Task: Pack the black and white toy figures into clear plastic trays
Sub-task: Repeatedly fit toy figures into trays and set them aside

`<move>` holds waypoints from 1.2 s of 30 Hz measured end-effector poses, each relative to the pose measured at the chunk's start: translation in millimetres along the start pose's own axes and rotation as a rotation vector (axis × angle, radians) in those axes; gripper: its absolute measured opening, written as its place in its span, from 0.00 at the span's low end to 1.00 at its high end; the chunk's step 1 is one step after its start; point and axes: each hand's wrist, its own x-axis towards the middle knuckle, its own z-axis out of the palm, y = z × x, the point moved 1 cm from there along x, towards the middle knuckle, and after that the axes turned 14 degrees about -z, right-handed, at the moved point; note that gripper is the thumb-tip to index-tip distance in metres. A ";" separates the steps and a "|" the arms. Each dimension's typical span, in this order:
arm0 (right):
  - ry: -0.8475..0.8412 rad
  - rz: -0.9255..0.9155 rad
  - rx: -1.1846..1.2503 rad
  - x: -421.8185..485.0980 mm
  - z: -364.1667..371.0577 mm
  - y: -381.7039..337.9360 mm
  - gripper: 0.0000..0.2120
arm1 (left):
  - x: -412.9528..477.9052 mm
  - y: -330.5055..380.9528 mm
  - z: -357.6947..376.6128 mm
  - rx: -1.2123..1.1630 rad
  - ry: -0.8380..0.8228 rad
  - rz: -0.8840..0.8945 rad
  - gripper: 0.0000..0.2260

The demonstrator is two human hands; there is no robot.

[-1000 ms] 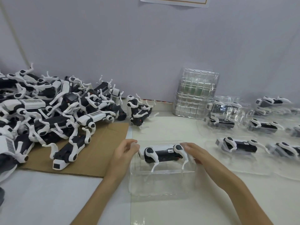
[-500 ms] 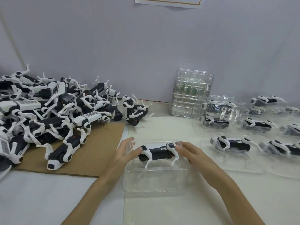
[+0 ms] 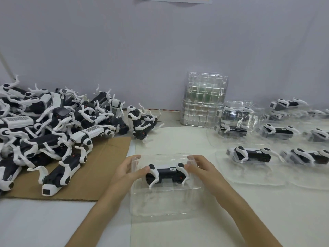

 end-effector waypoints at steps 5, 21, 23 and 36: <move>-0.106 0.032 -0.006 -1.1 -10.5 -4.6 0.24 | -2.5 1.7 1.3 0.072 0.187 0.032 0.16; -0.524 -0.593 -0.782 -20.9 41.7 -48.4 0.44 | -4.4 -8.2 19.9 -0.118 0.189 0.124 0.11; -0.603 -0.638 -0.944 -16.8 52.6 -42.6 0.42 | -4.1 -10.2 20.8 -0.275 0.237 0.117 0.07; -0.293 -0.484 -1.084 116.2 -10.2 -5.0 0.32 | -6.6 -14.6 34.0 -0.243 0.226 0.173 0.04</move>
